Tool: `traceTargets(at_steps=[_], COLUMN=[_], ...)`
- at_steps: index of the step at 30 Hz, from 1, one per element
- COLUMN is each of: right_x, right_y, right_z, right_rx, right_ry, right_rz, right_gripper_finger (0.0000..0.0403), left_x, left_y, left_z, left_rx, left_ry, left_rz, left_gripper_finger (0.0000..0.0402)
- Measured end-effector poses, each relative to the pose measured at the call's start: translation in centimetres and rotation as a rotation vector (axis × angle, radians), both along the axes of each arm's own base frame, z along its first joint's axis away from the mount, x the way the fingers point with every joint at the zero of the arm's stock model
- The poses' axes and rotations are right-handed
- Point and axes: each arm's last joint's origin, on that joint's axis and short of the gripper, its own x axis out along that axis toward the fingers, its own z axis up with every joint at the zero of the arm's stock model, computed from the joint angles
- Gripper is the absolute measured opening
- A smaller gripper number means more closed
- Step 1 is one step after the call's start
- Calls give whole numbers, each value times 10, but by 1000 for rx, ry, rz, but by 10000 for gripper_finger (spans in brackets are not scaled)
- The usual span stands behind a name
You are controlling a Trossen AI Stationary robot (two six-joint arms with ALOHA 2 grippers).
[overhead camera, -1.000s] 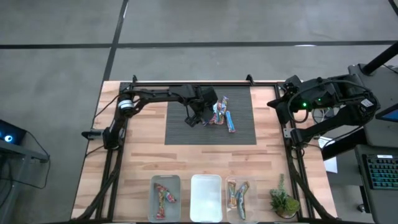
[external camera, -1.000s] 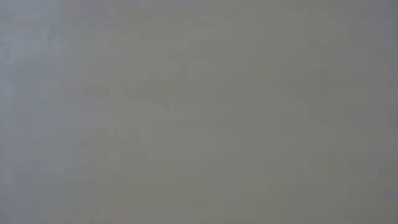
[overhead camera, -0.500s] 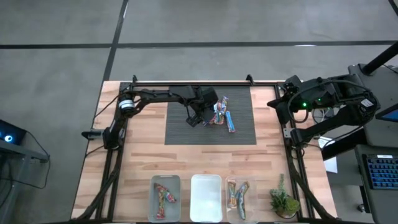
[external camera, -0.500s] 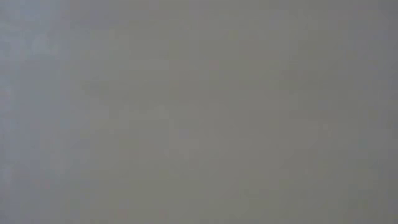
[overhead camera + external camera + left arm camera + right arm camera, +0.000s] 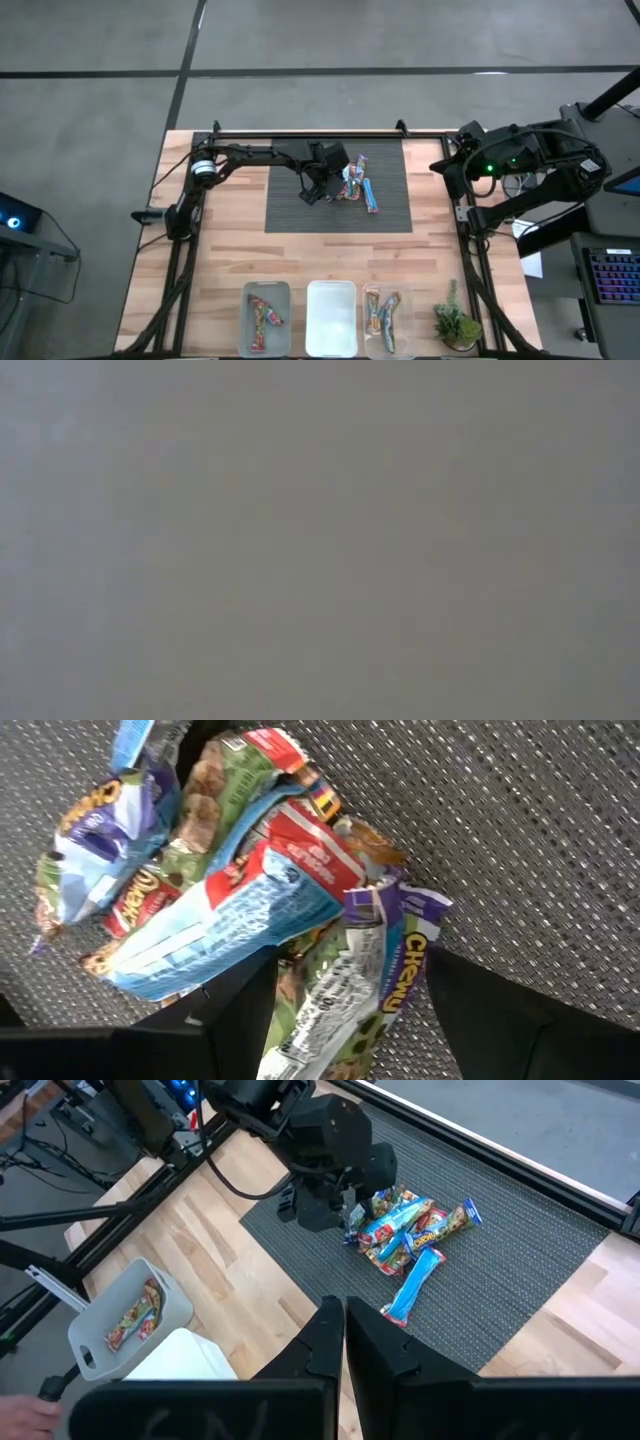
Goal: Pick and place Granola Bars by type
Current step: Put the middle blue granola bar into the white bin
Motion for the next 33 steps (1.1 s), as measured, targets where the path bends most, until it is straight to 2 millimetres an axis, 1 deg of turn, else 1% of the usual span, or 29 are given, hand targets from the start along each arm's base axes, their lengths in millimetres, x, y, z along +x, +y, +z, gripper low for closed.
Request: traceTargets(at_steps=[20, 28, 33], right_x=[0, 0, 0], right_y=[0, 0, 0], right_z=[0, 0, 0], right_rx=[-1, -1, -3], right_ry=[-1, 0, -1], right_rz=[-1, -2, -3], right_gripper_finger=[9, 9, 9], left_x=[1, -7, -5], left_y=[1, -1, 0], left_z=[0, -16, -16], left_rx=[-11, -16, -12], left_ry=[-14, 33, 8], left_rz=[37, 36, 54], left_gripper_finger=[228, 228, 228])
